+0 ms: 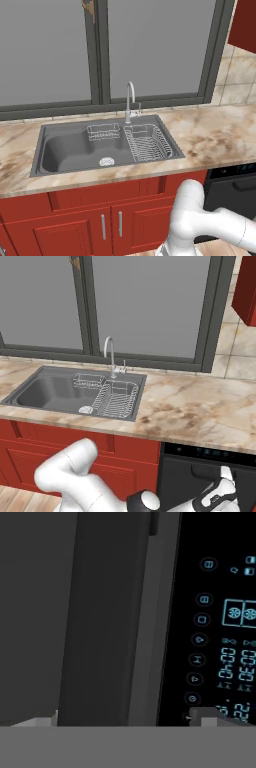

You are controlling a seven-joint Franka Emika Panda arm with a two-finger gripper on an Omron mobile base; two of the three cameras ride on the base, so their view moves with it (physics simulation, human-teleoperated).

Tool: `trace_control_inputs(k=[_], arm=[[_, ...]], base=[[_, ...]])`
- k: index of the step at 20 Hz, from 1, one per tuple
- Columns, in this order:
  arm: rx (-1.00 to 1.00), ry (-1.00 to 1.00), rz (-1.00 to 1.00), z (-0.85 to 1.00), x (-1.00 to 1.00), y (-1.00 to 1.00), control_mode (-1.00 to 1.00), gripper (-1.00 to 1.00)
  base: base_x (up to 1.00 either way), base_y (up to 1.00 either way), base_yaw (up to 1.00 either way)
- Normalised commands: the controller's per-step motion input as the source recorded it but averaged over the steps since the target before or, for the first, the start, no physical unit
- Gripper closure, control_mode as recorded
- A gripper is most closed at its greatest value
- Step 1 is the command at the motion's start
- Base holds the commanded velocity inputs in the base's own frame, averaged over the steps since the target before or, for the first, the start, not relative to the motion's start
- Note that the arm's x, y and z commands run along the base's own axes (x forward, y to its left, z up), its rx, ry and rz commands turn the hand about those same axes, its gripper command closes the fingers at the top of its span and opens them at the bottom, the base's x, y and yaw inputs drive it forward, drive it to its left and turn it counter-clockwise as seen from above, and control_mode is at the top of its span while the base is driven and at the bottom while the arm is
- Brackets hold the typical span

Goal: Pick up the cup and bowl from the counter, place them in the dishwasher, and close the dishwasher door.

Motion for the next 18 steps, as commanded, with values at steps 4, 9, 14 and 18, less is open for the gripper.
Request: trace_control_inputs(k=[4,9,14,18], arm=[[-0.27,-0.39,0.11,-1.00,0.18,0.09,-1.00,-1.00],[-0.31,-0.38,0.09,-1.00,0.28,0.14,-1.00,-1.00],[-0.34,-0.39,0.07,-1.00,0.33,0.15,-1.00,-1.00],[-0.38,-0.38,0.03,-1.00,0.63,0.21,-1.00,-1.00]], base=[[0.00,0.00,0.00],[0.00,0.00,0.00],[0.00,0.00,0.00],[0.00,0.00,0.00]])
